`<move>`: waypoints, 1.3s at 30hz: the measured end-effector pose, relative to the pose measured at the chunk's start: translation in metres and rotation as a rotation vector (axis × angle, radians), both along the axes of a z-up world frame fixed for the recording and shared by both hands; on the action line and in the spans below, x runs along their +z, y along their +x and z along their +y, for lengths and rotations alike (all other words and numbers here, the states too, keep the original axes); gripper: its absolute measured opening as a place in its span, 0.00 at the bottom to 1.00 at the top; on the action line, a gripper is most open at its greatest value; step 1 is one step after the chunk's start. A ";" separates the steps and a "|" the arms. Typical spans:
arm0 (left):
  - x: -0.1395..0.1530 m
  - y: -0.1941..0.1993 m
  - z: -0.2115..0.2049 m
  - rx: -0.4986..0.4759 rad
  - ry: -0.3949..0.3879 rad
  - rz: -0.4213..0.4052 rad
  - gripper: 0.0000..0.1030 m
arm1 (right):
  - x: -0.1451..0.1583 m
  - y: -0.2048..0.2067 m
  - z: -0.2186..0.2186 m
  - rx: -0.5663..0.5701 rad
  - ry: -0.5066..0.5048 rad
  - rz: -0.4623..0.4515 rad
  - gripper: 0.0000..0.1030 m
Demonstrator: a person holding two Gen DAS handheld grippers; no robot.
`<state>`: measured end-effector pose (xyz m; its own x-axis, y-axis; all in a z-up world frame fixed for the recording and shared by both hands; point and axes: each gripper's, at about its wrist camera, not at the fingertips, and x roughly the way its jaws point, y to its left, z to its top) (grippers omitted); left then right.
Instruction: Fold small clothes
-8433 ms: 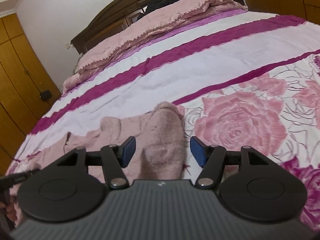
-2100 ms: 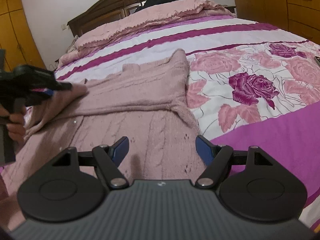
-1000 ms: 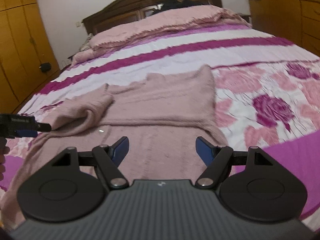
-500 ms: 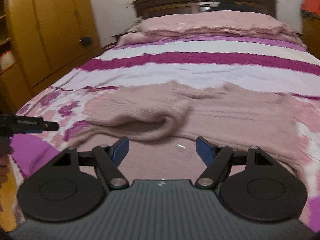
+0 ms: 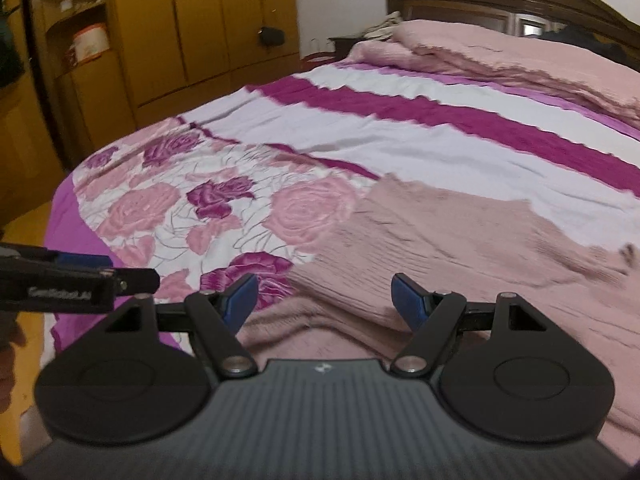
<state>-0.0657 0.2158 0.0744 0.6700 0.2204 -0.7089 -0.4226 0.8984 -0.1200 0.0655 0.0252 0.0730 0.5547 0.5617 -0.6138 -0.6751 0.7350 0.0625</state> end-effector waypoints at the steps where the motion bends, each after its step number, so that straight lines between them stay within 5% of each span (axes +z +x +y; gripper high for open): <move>1: -0.001 0.000 0.001 0.002 -0.002 0.002 0.70 | -0.004 0.003 0.006 0.008 -0.020 0.002 0.72; 4: -0.002 0.002 0.002 0.000 -0.006 0.001 0.70 | -0.015 0.012 0.015 -0.026 -0.057 -0.016 0.71; 6: -0.002 0.003 0.000 -0.005 -0.003 -0.002 0.70 | -0.017 0.018 0.012 -0.052 -0.041 -0.022 0.60; 7: -0.001 0.004 -0.002 -0.008 -0.002 -0.002 0.70 | -0.017 0.020 0.009 -0.056 -0.021 -0.019 0.51; 8: -0.001 0.004 -0.003 -0.010 0.000 -0.002 0.70 | -0.016 0.022 0.006 -0.056 -0.006 -0.009 0.26; 9: 0.000 0.005 -0.005 -0.012 0.002 -0.004 0.70 | -0.015 0.026 0.004 -0.060 0.006 0.004 0.16; 11: 0.002 0.007 -0.010 -0.020 0.001 -0.009 0.70 | -0.008 0.026 -0.005 -0.069 0.035 -0.008 0.13; 17: 0.012 0.017 -0.028 -0.065 0.016 -0.034 0.70 | 0.034 0.023 -0.060 -0.183 0.129 -0.129 0.12; 24: 0.029 0.043 -0.060 -0.138 0.028 -0.085 0.70 | 0.059 0.017 -0.175 -0.425 0.190 -0.193 0.12; 31: 0.029 0.088 -0.091 -0.182 0.006 -0.103 0.70 | 0.026 0.012 -0.273 -0.632 0.221 -0.086 0.12; 39: 0.011 0.133 -0.120 -0.229 0.076 -0.070 0.70 | -0.015 0.018 -0.326 -0.760 0.190 0.027 0.15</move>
